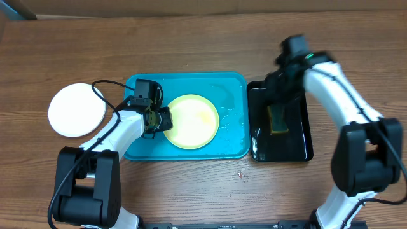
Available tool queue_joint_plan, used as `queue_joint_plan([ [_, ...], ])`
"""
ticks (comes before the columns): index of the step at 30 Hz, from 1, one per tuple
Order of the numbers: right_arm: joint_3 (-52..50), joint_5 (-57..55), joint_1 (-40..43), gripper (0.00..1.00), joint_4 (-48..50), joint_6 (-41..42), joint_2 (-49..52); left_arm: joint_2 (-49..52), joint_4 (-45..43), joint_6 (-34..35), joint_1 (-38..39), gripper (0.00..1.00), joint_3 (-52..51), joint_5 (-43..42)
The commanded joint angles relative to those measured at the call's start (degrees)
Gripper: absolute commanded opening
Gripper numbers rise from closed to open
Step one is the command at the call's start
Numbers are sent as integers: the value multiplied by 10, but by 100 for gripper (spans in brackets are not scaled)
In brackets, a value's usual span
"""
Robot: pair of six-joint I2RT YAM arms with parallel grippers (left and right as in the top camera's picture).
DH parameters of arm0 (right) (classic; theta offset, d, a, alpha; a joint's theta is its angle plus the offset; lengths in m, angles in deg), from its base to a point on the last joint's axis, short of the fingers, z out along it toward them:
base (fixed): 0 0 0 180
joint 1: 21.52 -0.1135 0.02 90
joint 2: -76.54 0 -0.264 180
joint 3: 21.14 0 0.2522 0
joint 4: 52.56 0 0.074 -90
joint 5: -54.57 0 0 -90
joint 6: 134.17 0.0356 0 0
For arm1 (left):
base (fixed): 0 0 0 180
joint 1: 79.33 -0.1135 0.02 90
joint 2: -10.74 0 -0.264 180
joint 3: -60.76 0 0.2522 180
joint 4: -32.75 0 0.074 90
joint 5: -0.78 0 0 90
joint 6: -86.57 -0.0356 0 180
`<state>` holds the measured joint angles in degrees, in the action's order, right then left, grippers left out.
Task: Clean dirty plates on tray and stack at the side
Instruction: 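Lift the yellow plate with the left gripper and carry it left off the tray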
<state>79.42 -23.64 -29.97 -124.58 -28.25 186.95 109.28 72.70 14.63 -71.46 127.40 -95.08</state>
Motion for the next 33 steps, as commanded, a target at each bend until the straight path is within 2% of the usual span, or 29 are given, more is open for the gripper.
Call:
queue_joint_plan([
  [1, 61, -2, 73, 19, -33, -11, -19, 8, 2, 3, 5, 17, 5, -8],
  [2, 66, -2, 91, 19, -40, -11, -19, 8, 2, 1, 5, 9, 5, -8],
  [3, 68, -2, 110, 25, -46, -12, -19, 8, 2, -7, 5, 5, 5, -7],
  [5, 68, -2, 143, 42, -54, -11, -19, 8, 1, -14, 4, 4, 7, -6],
  [8, 68, -2, 191, 77, -58, -11, -19, 7, 21, -18, 3, 4, 28, 9],
  [9, 68, -2, 203, 100, -59, -11, -19, 7, 34, -18, 3, 4, 40, 17],
  [16, 68, -2, 266, 100, -59, -11, -19, 7, 144, -19, 3, 4, 172, 37],
  [24, 68, -2, 275, 100, -59, -11, -19, 7, 242, -27, 17, 4, 331, 47],
  [28, 68, -2, 275, 100, -59, -11, -19, 7, 281, -21, 55, 4, 400, 93],
  [33, 68, -2, 275, 100, -59, -11, -19, 7, 292, -2, 145, 4, 458, 185],
])
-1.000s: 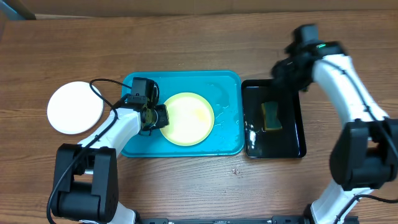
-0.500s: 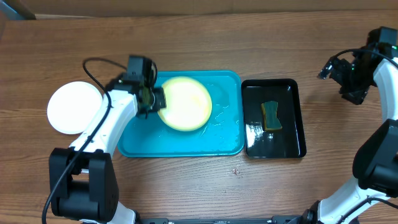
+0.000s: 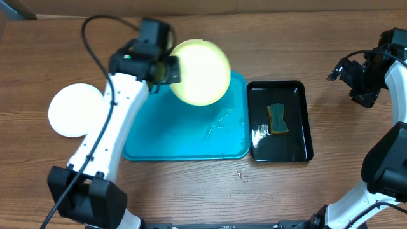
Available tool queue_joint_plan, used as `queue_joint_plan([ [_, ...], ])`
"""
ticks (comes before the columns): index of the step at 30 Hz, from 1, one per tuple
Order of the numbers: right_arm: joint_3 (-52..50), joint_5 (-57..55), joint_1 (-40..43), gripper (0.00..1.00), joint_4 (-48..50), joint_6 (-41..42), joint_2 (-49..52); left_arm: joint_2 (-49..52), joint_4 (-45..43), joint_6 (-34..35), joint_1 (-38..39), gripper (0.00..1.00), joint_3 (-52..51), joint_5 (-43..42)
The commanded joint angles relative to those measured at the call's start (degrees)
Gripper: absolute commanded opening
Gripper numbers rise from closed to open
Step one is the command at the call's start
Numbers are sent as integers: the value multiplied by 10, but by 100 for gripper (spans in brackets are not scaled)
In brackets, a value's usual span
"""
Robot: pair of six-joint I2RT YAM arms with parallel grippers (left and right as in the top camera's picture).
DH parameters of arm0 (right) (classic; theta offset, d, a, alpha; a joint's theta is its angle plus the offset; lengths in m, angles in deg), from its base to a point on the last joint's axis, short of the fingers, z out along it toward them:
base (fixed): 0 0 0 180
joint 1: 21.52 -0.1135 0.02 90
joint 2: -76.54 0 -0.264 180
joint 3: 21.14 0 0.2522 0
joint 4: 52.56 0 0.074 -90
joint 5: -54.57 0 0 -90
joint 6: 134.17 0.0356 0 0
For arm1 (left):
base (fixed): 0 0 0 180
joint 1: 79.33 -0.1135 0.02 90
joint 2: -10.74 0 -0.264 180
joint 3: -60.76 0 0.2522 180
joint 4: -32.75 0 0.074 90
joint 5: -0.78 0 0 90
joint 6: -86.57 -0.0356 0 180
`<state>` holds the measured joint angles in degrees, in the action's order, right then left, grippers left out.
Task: Clean dirty plates on tray and stack at the side
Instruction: 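Lift the yellow plate with the left gripper and carry it left off the tray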
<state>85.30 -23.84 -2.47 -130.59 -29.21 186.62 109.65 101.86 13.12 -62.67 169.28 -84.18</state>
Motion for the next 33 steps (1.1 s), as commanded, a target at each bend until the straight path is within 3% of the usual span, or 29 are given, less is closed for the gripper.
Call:
queue_joint_plan([
  [1, 9, 0, 0, 100, 1, -2, -15, 3, 0, 15, 76, 4, 45, 96],
  [12, 9, 0, 0, 100, 1, -2, -15, 28, -16, 16, 342, 4, 47, 453],
  [16, 9, 0, 0, 100, 1, -2, -15, 70, -30, -27, 430, 4, 47, 602],
  [23, 9, 0, 0, 100, 1, -2, -15, 150, -70, -92, 502, 4, 47, 803],
  [26, 9, 0, 0, 100, 1, -2, -15, 166, -77, -92, 509, 4, 47, 799],
  [33, 9, 0, 0, 100, 1, -2, -15, 148, -92, -92, 484, 4, 47, 666],
])
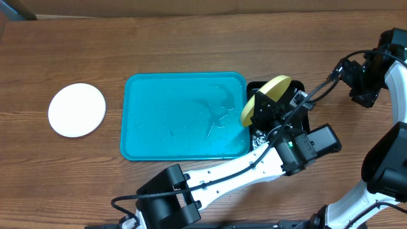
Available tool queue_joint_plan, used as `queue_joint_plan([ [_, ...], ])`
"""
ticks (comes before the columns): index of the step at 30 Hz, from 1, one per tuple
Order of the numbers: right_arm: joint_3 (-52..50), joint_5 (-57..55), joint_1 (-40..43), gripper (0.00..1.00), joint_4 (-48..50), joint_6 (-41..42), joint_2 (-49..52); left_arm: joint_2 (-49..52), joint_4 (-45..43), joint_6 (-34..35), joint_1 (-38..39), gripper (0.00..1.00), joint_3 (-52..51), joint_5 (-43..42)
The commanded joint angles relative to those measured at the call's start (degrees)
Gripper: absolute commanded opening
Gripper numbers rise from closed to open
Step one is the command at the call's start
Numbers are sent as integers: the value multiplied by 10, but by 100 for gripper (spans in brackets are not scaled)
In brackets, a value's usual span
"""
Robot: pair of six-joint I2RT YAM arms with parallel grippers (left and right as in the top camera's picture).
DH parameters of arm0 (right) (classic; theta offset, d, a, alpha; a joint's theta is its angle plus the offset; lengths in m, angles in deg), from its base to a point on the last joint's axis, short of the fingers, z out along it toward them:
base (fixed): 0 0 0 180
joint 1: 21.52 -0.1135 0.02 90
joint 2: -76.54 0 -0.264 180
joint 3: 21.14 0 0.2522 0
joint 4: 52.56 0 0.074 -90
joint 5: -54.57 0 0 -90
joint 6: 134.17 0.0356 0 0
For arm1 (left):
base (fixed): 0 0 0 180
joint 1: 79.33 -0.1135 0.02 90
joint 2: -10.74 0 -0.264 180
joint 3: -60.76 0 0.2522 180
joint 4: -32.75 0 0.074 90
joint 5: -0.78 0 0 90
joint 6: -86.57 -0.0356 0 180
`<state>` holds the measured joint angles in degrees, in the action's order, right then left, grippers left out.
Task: Clean dirty plates on tray and stack at the side
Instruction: 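Lift the yellow plate with the left gripper and carry it left off the tray, then set the yellow plate onto the white plate stack and release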
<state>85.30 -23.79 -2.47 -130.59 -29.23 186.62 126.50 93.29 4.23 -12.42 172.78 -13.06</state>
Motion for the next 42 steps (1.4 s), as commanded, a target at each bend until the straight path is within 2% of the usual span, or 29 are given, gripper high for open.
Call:
queue_joint_plan([
  [1, 9, -1, 0, 100, 1, -1, -15, -32, -9, 0, -30, 4, 13, -78],
  [8, 9, -1, 0, 100, 1, -1, -15, -99, -5, 24, -113, 4, 13, -269],
  [13, 9, -1, 0, 100, 1, -1, -15, -152, 38, 101, -225, 4, 13, -447],
  [17, 9, 0, 0, 100, 1, -1, -15, -161, 107, 164, -362, 4, 13, -557],
  [23, 9, -1, 0, 100, 1, -1, -15, -147, 188, 194, -600, 4, 12, -682],
  [25, 9, -1, 0, 100, 1, -1, -15, -139, 201, 194, -672, 4, 12, -704],
  [26, 9, -1, 0, 100, 1, -1, -15, -131, 218, 194, -743, 4, 12, -713],
  [28, 9, -1, 0, 100, 1, -1, -15, -120, 233, 194, -813, 4, 12, -713],
  [35, 9, 0, 0, 100, 1, -1, -15, -50, 245, 194, -994, 5, 12, -713],
  [42, 9, -1, 0, 100, 1, -1, -15, 8, 228, 194, -1044, 9, 12, -713],
])
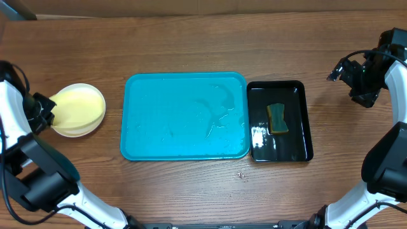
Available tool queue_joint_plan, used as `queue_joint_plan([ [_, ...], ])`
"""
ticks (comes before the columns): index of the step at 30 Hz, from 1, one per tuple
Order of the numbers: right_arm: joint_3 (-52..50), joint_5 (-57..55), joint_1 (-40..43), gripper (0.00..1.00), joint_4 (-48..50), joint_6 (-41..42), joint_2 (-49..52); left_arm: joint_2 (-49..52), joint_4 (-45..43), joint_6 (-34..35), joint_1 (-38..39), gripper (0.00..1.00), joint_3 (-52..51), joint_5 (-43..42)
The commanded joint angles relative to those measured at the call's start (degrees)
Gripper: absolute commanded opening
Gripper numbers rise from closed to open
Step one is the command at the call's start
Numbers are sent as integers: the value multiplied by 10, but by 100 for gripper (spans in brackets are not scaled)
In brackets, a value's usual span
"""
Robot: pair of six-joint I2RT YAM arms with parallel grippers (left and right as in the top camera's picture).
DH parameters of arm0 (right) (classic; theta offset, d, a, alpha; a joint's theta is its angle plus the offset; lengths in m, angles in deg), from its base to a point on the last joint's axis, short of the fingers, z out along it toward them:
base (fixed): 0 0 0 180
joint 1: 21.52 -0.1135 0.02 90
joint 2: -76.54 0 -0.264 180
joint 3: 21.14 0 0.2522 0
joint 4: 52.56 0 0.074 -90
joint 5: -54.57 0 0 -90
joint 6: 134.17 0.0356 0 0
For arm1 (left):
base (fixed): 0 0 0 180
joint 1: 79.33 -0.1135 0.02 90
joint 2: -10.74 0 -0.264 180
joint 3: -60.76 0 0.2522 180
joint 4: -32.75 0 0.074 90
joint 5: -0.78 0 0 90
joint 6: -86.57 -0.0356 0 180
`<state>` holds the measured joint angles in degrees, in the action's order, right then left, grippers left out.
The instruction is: Clean dirty plates on tray and stack at the side
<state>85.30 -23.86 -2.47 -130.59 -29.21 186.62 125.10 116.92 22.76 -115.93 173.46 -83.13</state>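
Observation:
A pale yellow plate (pixel 79 108) lies at the far left on top of a white plate (pixel 75 133), of which only a thin rim shows. My left gripper (pixel 49 112) is shut on the yellow plate's left edge. The blue tray (pixel 146 140) in the middle is wet and holds no plates. At the far right my right gripper (pixel 353 86) hangs open over the bare table, holding nothing.
A black tray (pixel 299 149) with water in it stands right of the blue tray, a green-yellow sponge (pixel 276 119) lying in it. Wooden table all round; the left arm's base sits at the lower left, the right arm along the right edge.
My left gripper and the yellow plate were over the black tray, plate tilted on edge. Now they are at the far left, plate lying flat on the white plate. The right arm has not moved.
First my left gripper held the yellow plate's edge on the blue tray while my right gripper stood over the sponge in the black tray. Then the plate was lifted and the right arm was at the far right. The plate was tipped over the black tray, and now rests on the white plate.

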Motion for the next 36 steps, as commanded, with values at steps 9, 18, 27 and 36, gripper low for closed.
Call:
queue_joint_plan([
  [9, 9, 0, 0, 100, 1, -2, -15, 28, -48, -79, -8, 100, 6, -160],
  [18, 9, 0, 0, 100, 1, -2, -15, 28, -45, -159, 40, 100, 5, -358],
  [27, 9, 0, 0, 100, 1, -2, -15, 28, -47, -159, 71, 100, 5, -269],
  [36, 9, 0, 0, 100, 1, -2, -15, 28, -47, -159, 71, 100, 5, -260],
])
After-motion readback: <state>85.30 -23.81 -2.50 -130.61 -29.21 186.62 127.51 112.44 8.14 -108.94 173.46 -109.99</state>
